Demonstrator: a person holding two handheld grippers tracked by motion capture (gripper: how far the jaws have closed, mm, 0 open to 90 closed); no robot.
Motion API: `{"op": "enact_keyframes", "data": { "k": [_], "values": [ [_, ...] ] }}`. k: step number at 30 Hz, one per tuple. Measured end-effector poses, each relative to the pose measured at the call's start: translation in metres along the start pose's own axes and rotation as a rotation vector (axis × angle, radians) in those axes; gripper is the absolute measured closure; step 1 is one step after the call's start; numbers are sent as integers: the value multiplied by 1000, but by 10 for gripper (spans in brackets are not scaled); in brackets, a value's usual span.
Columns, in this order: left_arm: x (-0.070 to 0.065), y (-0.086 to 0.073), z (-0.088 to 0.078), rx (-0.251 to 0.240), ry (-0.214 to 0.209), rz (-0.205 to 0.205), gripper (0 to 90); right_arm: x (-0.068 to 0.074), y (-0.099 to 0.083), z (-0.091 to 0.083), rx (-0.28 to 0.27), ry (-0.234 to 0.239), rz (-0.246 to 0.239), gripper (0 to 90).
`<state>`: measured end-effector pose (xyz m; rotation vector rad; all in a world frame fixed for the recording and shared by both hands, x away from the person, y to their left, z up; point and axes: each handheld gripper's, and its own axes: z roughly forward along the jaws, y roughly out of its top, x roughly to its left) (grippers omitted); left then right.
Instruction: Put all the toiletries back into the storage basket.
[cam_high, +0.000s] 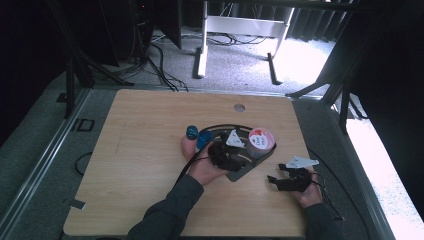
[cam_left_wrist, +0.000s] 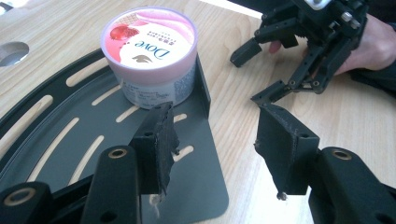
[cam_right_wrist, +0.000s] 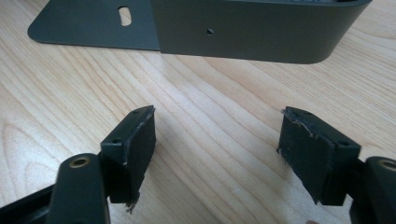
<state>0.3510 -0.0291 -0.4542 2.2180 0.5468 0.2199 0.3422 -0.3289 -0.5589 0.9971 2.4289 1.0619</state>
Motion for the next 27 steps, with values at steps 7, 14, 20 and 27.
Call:
{"op": "enact_keyframes", "data": {
  "k": [7,14,20,27],
  "values": [
    [-1,-1,-11,-1,5,13,470,1,0,0,7,13,-13,222],
    [-3,-1,-21,-10,4,32,471,1,0,1,10,22,-20,203],
    [0,-2,-30,-15,12,37,470,1,0,1,10,23,-20,200],
    [1,-1,-39,-19,21,47,470,1,0,1,11,23,-21,197]
  ]
}}
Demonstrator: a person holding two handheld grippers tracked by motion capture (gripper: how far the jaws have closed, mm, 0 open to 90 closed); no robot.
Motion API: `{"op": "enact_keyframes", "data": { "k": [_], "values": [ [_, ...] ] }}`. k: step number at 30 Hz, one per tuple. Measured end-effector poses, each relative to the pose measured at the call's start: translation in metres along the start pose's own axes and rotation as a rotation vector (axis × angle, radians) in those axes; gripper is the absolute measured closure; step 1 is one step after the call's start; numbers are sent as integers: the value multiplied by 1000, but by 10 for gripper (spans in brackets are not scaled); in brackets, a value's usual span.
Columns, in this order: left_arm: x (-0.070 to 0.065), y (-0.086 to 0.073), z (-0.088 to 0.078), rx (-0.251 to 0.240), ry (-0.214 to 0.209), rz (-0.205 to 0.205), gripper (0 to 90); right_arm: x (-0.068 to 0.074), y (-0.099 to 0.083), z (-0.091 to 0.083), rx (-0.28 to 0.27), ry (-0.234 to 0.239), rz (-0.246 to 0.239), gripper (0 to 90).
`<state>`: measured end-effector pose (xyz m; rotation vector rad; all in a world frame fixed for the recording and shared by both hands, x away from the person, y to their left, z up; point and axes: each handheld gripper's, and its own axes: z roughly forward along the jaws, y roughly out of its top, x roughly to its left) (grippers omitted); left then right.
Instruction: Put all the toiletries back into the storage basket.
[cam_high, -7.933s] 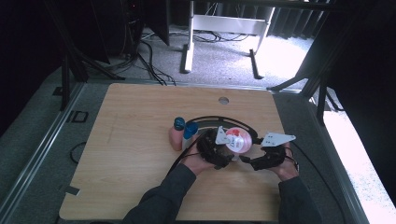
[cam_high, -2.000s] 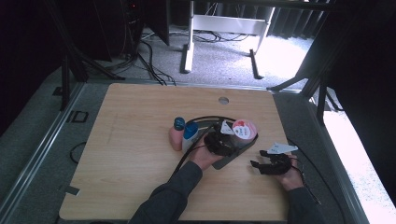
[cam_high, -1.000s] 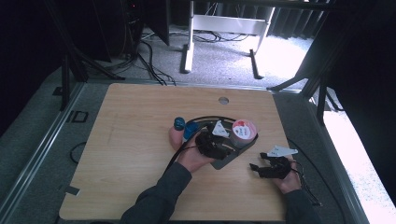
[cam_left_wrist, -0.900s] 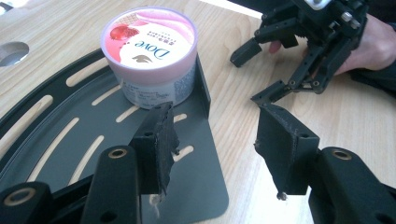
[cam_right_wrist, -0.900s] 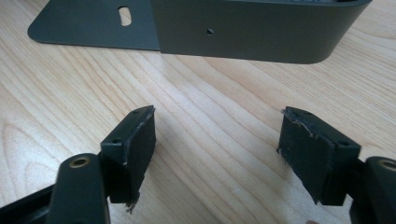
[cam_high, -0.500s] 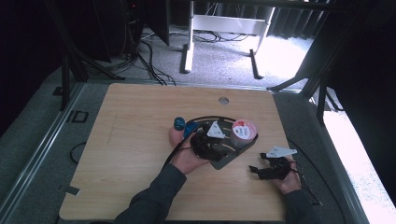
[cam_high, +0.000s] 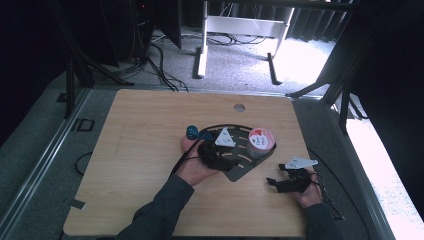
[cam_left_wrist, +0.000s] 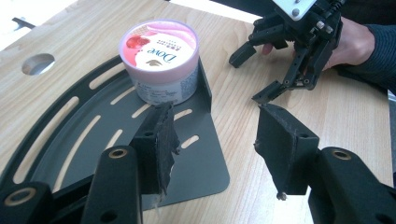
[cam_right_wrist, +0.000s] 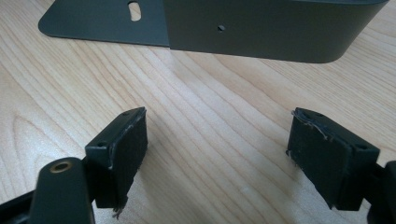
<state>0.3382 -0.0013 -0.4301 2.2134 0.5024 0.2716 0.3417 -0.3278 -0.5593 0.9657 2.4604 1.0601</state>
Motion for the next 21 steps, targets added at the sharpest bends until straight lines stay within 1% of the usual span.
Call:
{"op": "enact_keyframes", "data": {
  "k": [3,8,15,18,21],
  "values": [
    [2,0,-3,1,6,7,469,0,0,0,-1,0,-2,197],
    [3,1,-10,-13,8,9,465,0,0,0,0,0,0,197],
    [7,1,-18,-18,27,14,455,0,0,0,0,-1,2,197],
    [9,1,-21,-26,33,8,453,0,0,0,0,-1,1,197],
    [11,1,-24,-28,41,11,451,0,0,0,0,-1,1,197]
  ]
}}
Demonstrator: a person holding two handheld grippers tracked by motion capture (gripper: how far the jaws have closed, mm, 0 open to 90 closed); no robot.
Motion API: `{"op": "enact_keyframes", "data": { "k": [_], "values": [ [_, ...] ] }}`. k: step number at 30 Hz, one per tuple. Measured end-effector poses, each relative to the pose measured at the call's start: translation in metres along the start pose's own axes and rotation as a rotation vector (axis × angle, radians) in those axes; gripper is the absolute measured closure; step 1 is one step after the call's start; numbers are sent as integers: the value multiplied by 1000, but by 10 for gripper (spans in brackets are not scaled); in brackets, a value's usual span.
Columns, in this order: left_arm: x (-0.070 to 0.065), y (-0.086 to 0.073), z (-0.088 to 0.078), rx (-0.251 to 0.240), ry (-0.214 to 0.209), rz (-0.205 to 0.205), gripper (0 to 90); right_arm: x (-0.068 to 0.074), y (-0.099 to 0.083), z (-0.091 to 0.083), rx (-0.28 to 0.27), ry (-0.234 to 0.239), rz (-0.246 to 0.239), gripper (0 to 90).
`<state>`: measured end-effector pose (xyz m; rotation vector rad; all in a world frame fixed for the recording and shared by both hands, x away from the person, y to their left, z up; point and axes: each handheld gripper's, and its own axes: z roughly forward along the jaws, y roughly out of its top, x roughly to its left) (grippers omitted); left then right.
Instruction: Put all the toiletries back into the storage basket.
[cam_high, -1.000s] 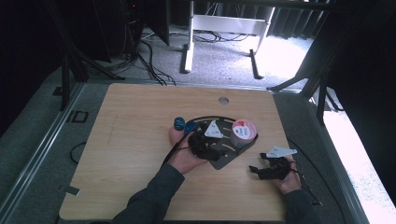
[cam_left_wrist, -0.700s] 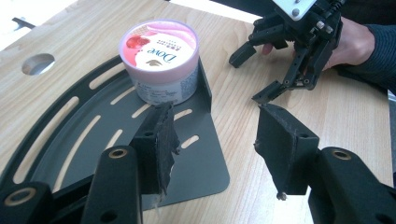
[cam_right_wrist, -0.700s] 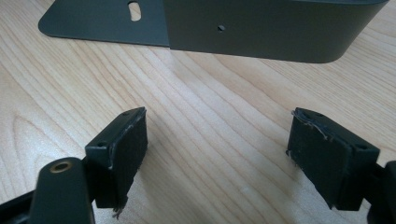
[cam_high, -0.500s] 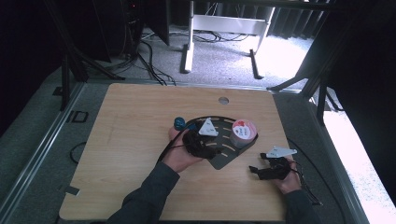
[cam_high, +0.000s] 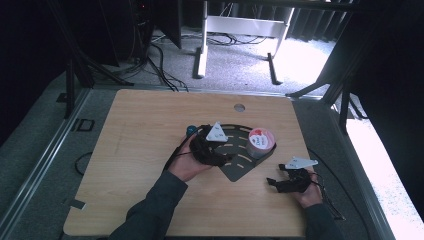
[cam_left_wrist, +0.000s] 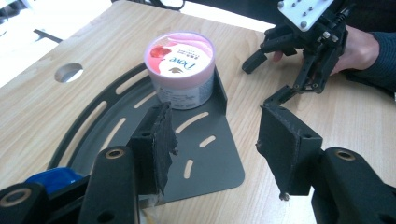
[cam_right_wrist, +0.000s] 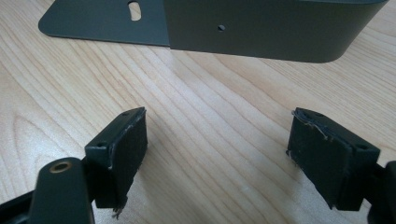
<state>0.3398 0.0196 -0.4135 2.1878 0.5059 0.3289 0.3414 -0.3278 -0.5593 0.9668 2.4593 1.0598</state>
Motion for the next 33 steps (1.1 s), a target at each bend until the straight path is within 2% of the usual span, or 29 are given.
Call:
{"op": "enact_keyframes", "data": {
  "k": [16,25,33],
  "values": [
    [14,5,-10,-11,63,-17,402,0,0,0,1,0,0,197],
    [24,1,-19,-26,121,-49,350,0,0,0,0,0,0,197],
    [33,-5,-19,-5,154,-70,340,0,0,0,0,0,0,197]
  ]
}}
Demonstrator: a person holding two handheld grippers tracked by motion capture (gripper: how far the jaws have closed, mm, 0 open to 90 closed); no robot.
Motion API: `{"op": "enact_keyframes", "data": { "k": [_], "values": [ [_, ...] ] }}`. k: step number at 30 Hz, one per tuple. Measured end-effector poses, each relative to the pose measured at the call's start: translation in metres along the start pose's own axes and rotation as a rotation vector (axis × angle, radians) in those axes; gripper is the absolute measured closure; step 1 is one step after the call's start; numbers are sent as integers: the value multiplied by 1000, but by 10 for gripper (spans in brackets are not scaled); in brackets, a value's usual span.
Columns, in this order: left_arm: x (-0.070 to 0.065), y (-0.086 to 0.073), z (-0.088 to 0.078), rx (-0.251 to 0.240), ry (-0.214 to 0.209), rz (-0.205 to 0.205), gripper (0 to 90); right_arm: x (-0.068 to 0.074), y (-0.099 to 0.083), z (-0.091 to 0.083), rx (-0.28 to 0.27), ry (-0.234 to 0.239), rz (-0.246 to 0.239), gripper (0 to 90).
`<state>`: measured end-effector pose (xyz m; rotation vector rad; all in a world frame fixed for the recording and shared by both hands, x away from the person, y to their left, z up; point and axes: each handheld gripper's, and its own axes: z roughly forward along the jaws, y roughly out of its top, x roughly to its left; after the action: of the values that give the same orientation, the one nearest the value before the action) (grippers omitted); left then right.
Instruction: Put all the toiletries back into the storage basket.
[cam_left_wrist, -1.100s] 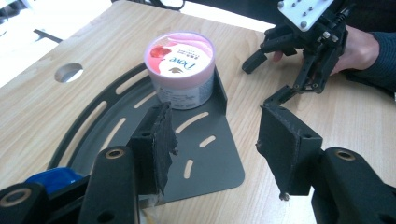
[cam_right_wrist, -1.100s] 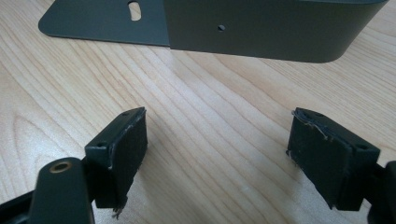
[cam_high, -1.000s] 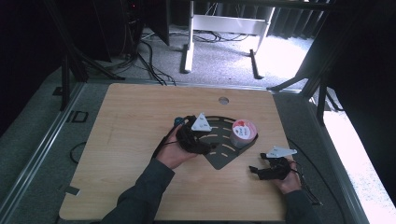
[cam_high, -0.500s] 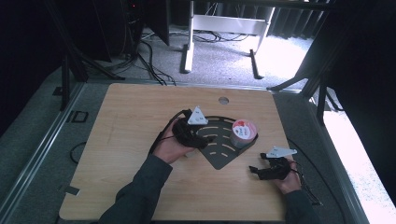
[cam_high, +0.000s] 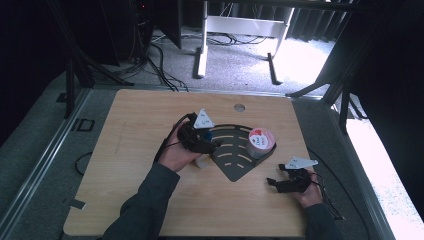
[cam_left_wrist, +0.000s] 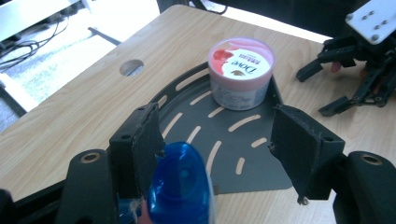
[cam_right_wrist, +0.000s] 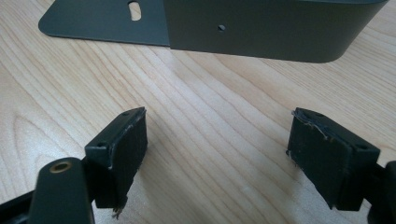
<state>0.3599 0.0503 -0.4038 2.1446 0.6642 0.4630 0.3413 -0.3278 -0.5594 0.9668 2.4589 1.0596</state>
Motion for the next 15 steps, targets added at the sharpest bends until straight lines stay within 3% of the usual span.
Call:
{"op": "enact_keyframes", "data": {
  "k": [15],
  "values": [
    [5,-11,9,50,28,-6,403,0,0,0,-1,0,-1,196]
  ]
}}
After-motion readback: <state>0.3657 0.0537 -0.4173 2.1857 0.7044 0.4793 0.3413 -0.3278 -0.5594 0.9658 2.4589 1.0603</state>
